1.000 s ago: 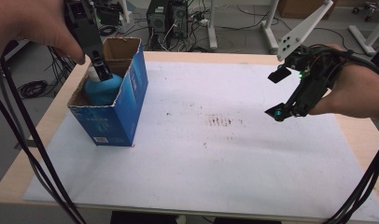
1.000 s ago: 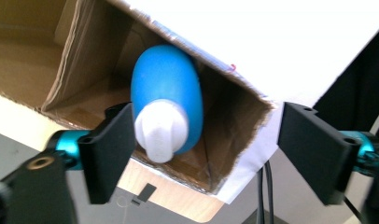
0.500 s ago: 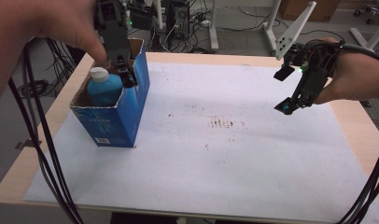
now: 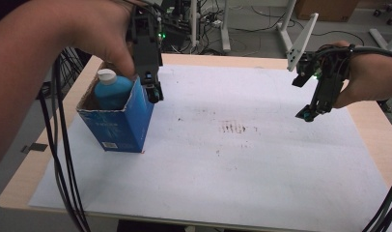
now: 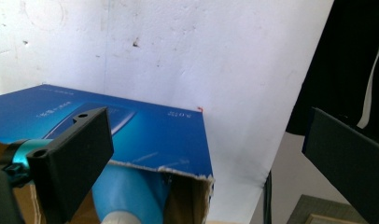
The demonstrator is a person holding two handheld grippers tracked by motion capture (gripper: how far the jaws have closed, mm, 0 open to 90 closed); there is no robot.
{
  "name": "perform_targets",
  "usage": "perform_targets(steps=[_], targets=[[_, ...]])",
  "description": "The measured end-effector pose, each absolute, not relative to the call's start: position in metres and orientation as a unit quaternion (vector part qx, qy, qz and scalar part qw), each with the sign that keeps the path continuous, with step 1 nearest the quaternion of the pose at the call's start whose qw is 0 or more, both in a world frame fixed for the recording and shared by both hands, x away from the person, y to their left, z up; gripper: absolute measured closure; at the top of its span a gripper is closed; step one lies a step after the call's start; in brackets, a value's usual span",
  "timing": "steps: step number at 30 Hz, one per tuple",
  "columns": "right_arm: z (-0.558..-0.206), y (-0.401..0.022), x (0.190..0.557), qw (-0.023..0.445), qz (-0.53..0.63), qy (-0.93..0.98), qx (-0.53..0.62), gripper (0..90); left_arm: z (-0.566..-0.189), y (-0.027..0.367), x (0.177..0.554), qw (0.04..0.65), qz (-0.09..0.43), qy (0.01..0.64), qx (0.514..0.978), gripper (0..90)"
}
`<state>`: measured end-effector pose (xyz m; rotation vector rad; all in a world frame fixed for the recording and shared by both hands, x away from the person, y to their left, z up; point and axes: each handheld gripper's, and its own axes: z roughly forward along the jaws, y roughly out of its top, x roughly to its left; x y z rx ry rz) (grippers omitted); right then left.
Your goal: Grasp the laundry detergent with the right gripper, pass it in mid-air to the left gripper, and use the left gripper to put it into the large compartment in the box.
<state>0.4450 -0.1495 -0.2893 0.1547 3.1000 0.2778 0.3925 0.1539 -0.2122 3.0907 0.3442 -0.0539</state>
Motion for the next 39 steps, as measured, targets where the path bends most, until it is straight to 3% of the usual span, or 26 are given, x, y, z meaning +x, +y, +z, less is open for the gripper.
perform_targets(steps=[39], targets=[[-0.296, -0.151, 0.445, 0.013, 0.067, 0.996, 0.049, 0.7, -0.226, 0.129, 0.389, 0.002, -0.036, 0.079, 0.996, 1.7]])
